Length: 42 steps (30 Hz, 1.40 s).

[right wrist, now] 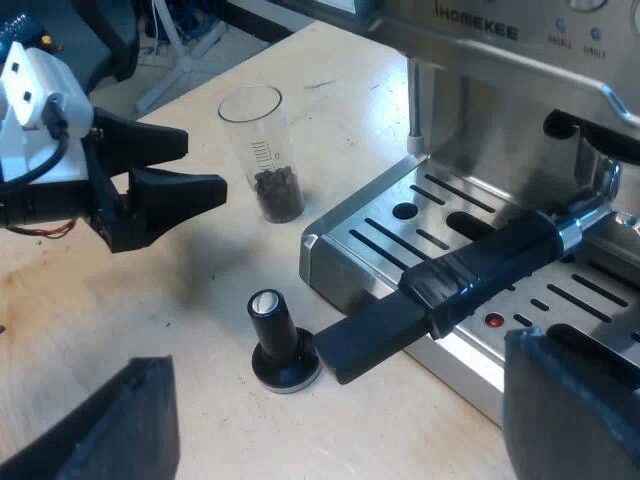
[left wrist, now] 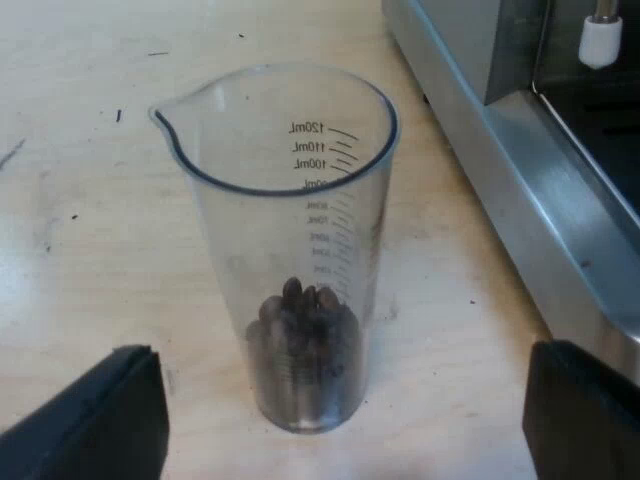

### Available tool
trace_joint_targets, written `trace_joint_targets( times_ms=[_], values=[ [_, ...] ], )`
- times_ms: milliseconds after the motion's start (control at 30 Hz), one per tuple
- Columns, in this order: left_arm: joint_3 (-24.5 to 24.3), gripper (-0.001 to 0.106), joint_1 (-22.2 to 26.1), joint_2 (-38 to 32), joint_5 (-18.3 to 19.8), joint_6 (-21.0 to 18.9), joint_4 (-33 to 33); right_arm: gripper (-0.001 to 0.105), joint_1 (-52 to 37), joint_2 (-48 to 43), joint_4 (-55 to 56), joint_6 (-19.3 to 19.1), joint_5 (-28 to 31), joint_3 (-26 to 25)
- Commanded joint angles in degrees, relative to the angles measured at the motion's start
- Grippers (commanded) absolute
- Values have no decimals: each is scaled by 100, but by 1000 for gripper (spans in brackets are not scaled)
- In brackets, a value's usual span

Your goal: Pour the beans into the coffee machine

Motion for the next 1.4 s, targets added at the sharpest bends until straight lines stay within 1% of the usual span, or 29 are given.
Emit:
trace_joint_targets(
  times_ms=[33, 167, 367, 400, 600, 633, 867, 1000, 1100, 1400],
  values=[
    [-95, 90, -18, 368, -51, -30, -393, 68, -1, -21, -85, -65, -45, -68],
    [-295, 90, -18, 871, -51, -30, -609, 68, -1, -21, -85, -65, -45, -68],
    [-555, 90, -18, 1312, -51, -30, -791, 68, -1, -21, -85, -65, -45, -68],
    [-651, 90, -18, 1476, -51, -30, -841, 68, -1, -21, -85, -65, -45, -68],
    [-819, 90, -18, 1783, -51, -30, -861, 68, -1, -21, -85, -65, -45, -68],
    [-918, 90, -18, 1944, -51, -30, -861, 68, -1, -21, -85, -65, -45, -68],
    [-1091, 90, -18, 2116, -51, -30, -861, 68, -1, -21, -85, -65, -45, -68],
    [-1174, 90, -18, 2243, -51, -30, -1011, 68, -1, -21, -85, -65, -45, -68],
    [-1172, 90, -18, 2308, -51, -30, -1246, 68, -1, -21, -85, -65, -45, -68],
    [-1172, 90, -18, 2308, -51, -30, -1287, 68, -1, -21, -85, -65, -45, -68]
  ],
)
